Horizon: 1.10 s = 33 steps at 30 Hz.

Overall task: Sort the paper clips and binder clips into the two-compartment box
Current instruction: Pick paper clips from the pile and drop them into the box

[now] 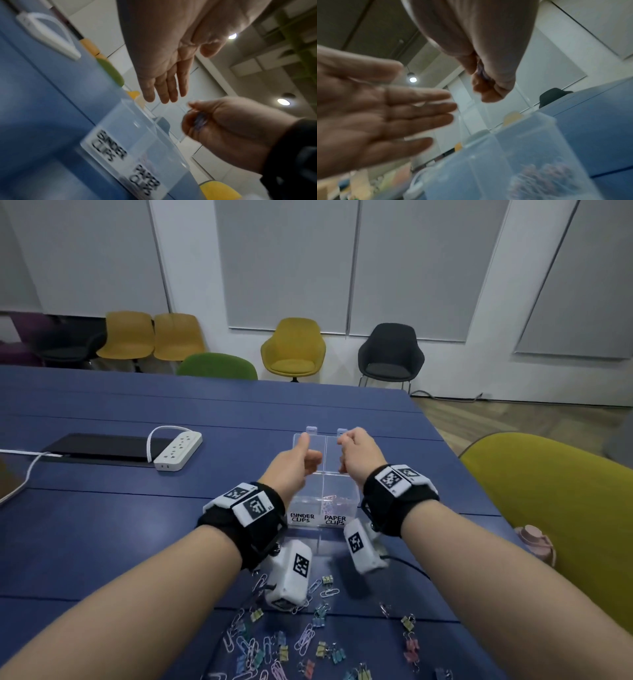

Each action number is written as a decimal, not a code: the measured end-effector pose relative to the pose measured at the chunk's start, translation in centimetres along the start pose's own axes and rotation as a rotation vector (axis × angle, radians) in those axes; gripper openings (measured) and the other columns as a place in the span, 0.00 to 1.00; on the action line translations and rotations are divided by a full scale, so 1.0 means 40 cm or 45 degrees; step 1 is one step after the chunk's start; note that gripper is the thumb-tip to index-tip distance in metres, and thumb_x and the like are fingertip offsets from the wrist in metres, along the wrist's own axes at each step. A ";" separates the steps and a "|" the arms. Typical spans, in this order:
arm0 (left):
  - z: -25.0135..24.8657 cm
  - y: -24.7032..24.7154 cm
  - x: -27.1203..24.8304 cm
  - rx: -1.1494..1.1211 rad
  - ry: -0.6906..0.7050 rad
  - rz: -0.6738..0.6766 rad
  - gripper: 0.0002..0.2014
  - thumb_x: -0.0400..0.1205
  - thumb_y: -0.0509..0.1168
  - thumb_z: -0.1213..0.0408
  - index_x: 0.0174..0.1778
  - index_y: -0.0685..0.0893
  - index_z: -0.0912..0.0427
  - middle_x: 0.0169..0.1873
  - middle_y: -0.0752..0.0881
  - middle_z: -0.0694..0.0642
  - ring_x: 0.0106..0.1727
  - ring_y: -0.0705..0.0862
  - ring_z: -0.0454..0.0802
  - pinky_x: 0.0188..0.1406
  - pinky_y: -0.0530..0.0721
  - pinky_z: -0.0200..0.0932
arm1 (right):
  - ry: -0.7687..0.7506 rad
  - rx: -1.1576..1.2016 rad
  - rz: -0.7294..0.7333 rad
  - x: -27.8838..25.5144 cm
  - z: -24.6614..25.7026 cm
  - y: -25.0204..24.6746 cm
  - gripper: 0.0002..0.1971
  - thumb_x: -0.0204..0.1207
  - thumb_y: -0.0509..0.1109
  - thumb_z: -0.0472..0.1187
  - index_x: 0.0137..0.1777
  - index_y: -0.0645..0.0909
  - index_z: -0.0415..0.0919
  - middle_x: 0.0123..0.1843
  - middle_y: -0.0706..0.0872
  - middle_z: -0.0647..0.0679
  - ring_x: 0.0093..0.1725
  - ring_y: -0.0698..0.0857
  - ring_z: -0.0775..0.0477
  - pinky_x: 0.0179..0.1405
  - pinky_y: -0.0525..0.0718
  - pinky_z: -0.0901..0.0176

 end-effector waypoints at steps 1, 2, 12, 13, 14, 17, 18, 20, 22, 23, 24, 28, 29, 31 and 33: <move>-0.006 -0.015 -0.015 0.080 0.049 0.016 0.27 0.87 0.48 0.46 0.62 0.84 0.63 0.58 0.85 0.54 0.61 0.81 0.48 0.62 0.73 0.44 | -0.029 -0.173 0.060 -0.001 -0.003 0.015 0.08 0.83 0.55 0.40 0.43 0.72 0.41 0.38 0.78 0.48 0.39 0.79 0.41 0.48 0.82 0.43; -0.010 -0.029 -0.029 0.154 0.096 0.035 0.25 0.87 0.50 0.49 0.61 0.84 0.63 0.57 0.85 0.54 0.61 0.82 0.48 0.61 0.75 0.43 | -0.052 -0.363 0.113 -0.007 -0.008 0.026 0.08 0.83 0.56 0.42 0.44 0.73 0.41 0.41 0.80 0.46 0.44 0.80 0.41 0.54 0.81 0.44; 0.093 -0.158 -0.224 0.928 0.057 0.456 0.05 0.79 0.68 0.68 0.38 0.82 0.56 0.34 0.84 0.55 0.31 0.79 0.49 0.34 0.82 0.42 | -0.380 -0.706 0.169 -0.205 0.004 -0.012 0.06 0.79 0.62 0.36 0.43 0.79 0.39 0.46 0.87 0.42 0.47 0.83 0.42 0.49 0.79 0.56; 0.106 -0.169 -0.250 1.038 0.041 0.508 0.04 0.78 0.69 0.68 0.38 0.82 0.56 0.33 0.84 0.53 0.29 0.79 0.48 0.34 0.83 0.41 | -0.394 -0.820 0.293 -0.236 -0.002 0.003 0.06 0.78 0.63 0.36 0.44 0.81 0.38 0.47 0.88 0.42 0.47 0.83 0.42 0.50 0.80 0.56; 0.118 -0.177 -0.274 1.134 0.026 0.555 0.04 0.77 0.70 0.67 0.39 0.82 0.55 0.32 0.84 0.51 0.27 0.80 0.46 0.33 0.83 0.40 | -0.393 -0.950 0.453 -0.269 -0.015 0.022 0.06 0.77 0.64 0.36 0.44 0.82 0.38 0.47 0.88 0.44 0.46 0.83 0.45 0.50 0.80 0.58; 0.157 -0.189 -0.342 1.293 -0.002 0.681 0.07 0.74 0.72 0.67 0.37 0.82 0.52 0.31 0.84 0.47 0.24 0.78 0.37 0.28 0.78 0.30 | -0.380 -1.218 0.842 -0.364 -0.060 0.071 0.05 0.77 0.67 0.37 0.47 0.85 0.41 0.47 0.87 0.49 0.42 0.80 0.55 0.47 0.75 0.65; 0.169 -0.191 -0.359 1.344 0.000 0.702 0.07 0.73 0.73 0.66 0.38 0.81 0.51 0.32 0.84 0.46 0.25 0.78 0.36 0.29 0.77 0.28 | -0.402 -1.248 0.886 -0.387 -0.066 0.084 0.06 0.76 0.68 0.37 0.49 0.85 0.41 0.49 0.88 0.49 0.43 0.79 0.55 0.47 0.75 0.66; 0.184 -0.193 -0.385 1.491 0.046 0.702 0.10 0.71 0.75 0.61 0.43 0.82 0.50 0.37 0.83 0.45 0.30 0.78 0.35 0.32 0.77 0.27 | -0.448 -1.225 0.936 -0.424 -0.066 0.110 0.08 0.75 0.69 0.37 0.52 0.86 0.41 0.52 0.89 0.48 0.44 0.79 0.55 0.47 0.74 0.67; 0.196 -0.193 -0.400 1.599 0.061 0.691 0.19 0.67 0.78 0.55 0.51 0.80 0.51 0.45 0.82 0.46 0.39 0.79 0.41 0.40 0.80 0.36 | -0.493 -1.214 0.997 -0.457 -0.067 0.142 0.08 0.75 0.70 0.38 0.53 0.86 0.42 0.52 0.89 0.48 0.46 0.82 0.53 0.48 0.78 0.64; 0.202 -0.193 -0.408 1.624 0.045 0.691 0.23 0.66 0.79 0.53 0.53 0.79 0.51 0.48 0.81 0.47 0.41 0.79 0.43 0.43 0.80 0.39 | -0.508 -1.234 1.030 -0.472 -0.071 0.157 0.08 0.75 0.71 0.39 0.53 0.86 0.42 0.52 0.89 0.48 0.48 0.84 0.51 0.50 0.80 0.62; 0.208 -0.190 -0.416 1.639 0.024 0.696 0.25 0.64 0.80 0.52 0.54 0.78 0.52 0.50 0.80 0.47 0.43 0.78 0.45 0.43 0.80 0.41 | -0.523 -1.262 1.059 -0.487 -0.074 0.172 0.09 0.75 0.71 0.39 0.53 0.86 0.42 0.52 0.89 0.47 0.50 0.85 0.49 0.51 0.81 0.60; 0.231 -0.180 -0.427 1.723 0.015 0.664 0.22 0.65 0.80 0.55 0.47 0.76 0.52 0.44 0.79 0.47 0.42 0.77 0.47 0.38 0.77 0.39 | -0.568 -1.400 1.102 -0.512 -0.088 0.211 0.11 0.73 0.69 0.33 0.54 0.85 0.38 0.55 0.87 0.42 0.55 0.83 0.41 0.47 0.78 0.59; 0.235 -0.180 -0.428 1.705 0.010 0.650 0.20 0.66 0.79 0.57 0.45 0.76 0.52 0.40 0.80 0.46 0.42 0.77 0.47 0.37 0.76 0.38 | -0.565 -1.425 1.103 -0.512 -0.089 0.215 0.11 0.73 0.68 0.32 0.53 0.85 0.38 0.55 0.87 0.41 0.55 0.83 0.40 0.47 0.77 0.58; 0.244 -0.178 -0.430 1.651 0.003 0.645 0.16 0.66 0.79 0.61 0.41 0.77 0.51 0.35 0.80 0.44 0.39 0.79 0.46 0.37 0.77 0.37 | -0.549 -1.464 1.100 -0.511 -0.091 0.219 0.10 0.73 0.67 0.31 0.53 0.84 0.39 0.55 0.87 0.41 0.53 0.82 0.40 0.44 0.75 0.59; 0.250 -0.176 -0.434 1.629 0.012 0.644 0.13 0.67 0.78 0.64 0.37 0.78 0.50 0.32 0.81 0.44 0.37 0.79 0.44 0.35 0.77 0.34 | -0.520 -1.489 1.087 -0.510 -0.093 0.218 0.10 0.74 0.67 0.30 0.53 0.83 0.39 0.55 0.87 0.41 0.47 0.79 0.42 0.42 0.72 0.60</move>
Point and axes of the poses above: each hand's wrist, its own x-axis towards the middle knuckle, its own y-axis out of the palm, z = x × y, the point moved 7 cm from there along x, towards the middle knuckle
